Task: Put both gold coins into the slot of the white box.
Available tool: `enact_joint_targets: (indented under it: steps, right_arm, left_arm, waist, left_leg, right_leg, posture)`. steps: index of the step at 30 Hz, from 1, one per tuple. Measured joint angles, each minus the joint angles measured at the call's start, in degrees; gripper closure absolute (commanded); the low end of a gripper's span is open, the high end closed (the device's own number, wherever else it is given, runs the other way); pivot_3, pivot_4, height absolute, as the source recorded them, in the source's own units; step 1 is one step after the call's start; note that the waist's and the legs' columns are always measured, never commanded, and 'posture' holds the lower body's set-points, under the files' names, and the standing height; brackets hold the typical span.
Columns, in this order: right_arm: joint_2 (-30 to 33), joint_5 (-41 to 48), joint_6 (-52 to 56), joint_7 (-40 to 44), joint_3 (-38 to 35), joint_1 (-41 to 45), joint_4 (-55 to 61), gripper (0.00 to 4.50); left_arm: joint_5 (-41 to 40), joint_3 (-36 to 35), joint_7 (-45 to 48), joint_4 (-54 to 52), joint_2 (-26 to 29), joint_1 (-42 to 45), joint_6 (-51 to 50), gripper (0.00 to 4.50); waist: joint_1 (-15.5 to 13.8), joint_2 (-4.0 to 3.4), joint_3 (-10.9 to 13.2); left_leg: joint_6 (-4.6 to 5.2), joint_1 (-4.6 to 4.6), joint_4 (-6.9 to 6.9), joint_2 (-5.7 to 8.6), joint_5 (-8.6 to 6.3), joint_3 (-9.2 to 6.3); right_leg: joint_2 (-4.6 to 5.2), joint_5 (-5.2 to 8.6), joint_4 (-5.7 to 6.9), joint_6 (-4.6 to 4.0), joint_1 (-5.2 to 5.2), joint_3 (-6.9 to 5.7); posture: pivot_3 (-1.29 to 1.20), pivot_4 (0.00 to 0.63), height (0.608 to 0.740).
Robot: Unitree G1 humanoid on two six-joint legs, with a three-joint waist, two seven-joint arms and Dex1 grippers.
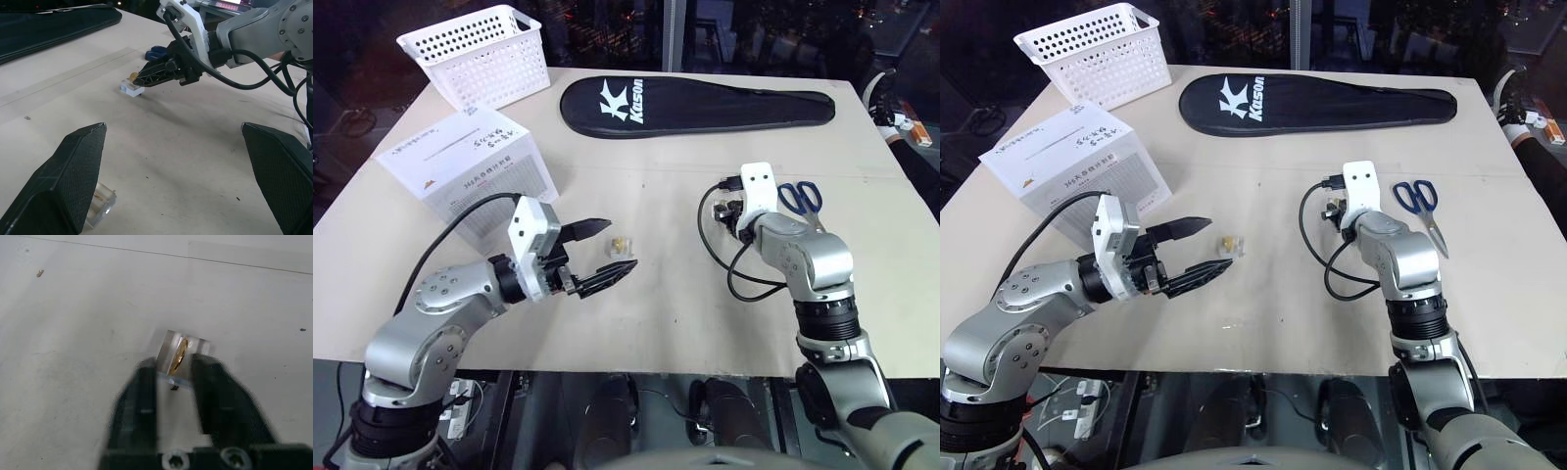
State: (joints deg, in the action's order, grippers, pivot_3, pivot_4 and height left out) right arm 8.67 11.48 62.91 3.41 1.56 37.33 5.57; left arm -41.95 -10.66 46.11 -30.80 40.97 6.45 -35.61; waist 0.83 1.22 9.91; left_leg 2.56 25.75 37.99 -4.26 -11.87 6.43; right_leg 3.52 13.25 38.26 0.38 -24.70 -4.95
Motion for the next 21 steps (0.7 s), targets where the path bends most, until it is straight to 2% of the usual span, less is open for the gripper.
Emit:
enact_joint_targets:
  steps: [15,20,21]
  right_arm:
    - [1.2,-0.9,-2.3,2.2,-0.1,-0.4,-0.2,4.49]
    - [5.4,5.2,-2.3,10.5,-2.3,-3.6,9.6,4.49]
    - [6.8,7.5,-2.1,13.0,-2.8,-3.9,12.7,4.50]
  left_arm:
    - [-0.7,-0.1,-0.7,0.1,-1.0,-0.1,0.9,0.00]
    - [-5.4,-0.4,-1.9,2.7,-1.6,5.7,-3.1,0.00]
    - [-6.1,-0.5,-1.8,3.4,-1.5,7.2,-3.9,0.25]
  waist:
    - [0.0,0.00,0.0]
    - [-0.3,-0.03,0.0]
    - [-0.2,-0.03,0.0]
  left_leg:
    - [0.00,0.01,-0.01,-0.01,0.00,0.00]
    - [0.02,0.02,-0.01,0.00,-0.01,-0.04]
    - [0.03,0.00,-0.01,0.01,-0.01,-0.03]
  right_leg:
    - [0.02,0.00,0.00,0.00,0.00,0.00]
    - [0.02,0.01,-0.01,0.03,0.00,-0.03]
    - [0.02,0.01,-0.01,0.03,0.01,-0.02]
  posture:
    - [0.00,0.150,0.740]
    - [0.00,0.150,0.740]
    - [0.00,0.150,0.740]
